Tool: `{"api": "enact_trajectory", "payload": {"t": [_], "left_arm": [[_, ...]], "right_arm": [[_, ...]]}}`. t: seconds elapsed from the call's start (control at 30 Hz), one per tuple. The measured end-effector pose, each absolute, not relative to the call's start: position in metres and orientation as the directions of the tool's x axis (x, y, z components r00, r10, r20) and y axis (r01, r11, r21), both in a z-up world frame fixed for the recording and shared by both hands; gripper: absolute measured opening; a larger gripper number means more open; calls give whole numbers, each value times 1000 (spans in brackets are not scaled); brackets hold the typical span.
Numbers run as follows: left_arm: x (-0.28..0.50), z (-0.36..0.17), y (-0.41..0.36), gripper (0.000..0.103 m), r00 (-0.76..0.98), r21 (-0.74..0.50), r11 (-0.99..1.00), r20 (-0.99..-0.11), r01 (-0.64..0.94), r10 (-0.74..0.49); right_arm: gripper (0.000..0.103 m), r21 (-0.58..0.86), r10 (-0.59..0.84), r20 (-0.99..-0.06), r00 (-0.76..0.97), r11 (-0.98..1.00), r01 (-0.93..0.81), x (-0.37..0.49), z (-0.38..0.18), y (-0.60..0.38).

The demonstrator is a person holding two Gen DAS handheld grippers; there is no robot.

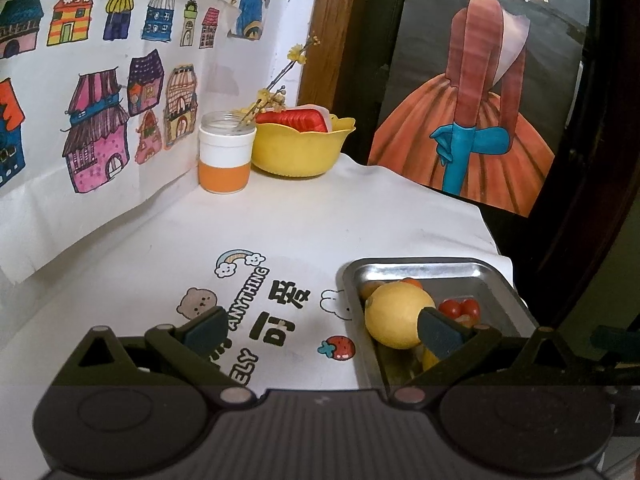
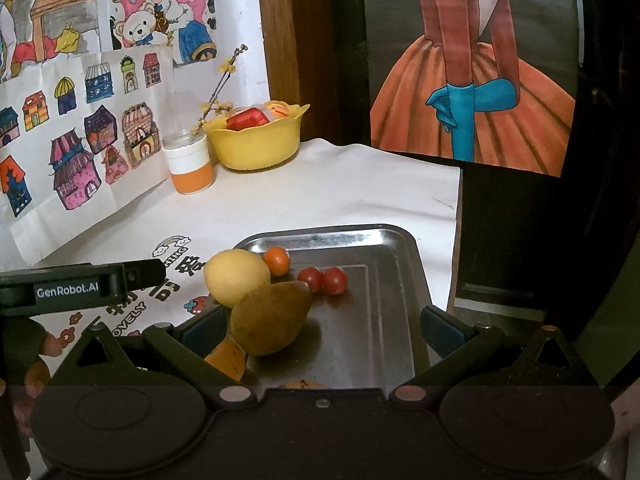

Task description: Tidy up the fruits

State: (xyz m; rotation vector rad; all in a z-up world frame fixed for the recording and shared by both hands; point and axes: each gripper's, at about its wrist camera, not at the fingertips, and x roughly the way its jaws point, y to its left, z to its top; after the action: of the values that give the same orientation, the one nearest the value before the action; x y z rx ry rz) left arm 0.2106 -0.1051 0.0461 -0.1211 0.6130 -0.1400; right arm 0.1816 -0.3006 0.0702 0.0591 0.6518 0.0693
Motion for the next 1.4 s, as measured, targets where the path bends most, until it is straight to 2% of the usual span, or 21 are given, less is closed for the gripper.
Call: {"api": "enact_trajectory", "payload": {"t": [1.4], "left_arm": [[148,42,-82,103,847,-189,981,-515,33,-128]], "right_arm": [[102,26,70,-530,845,997,-67,136,77,-275]]}}
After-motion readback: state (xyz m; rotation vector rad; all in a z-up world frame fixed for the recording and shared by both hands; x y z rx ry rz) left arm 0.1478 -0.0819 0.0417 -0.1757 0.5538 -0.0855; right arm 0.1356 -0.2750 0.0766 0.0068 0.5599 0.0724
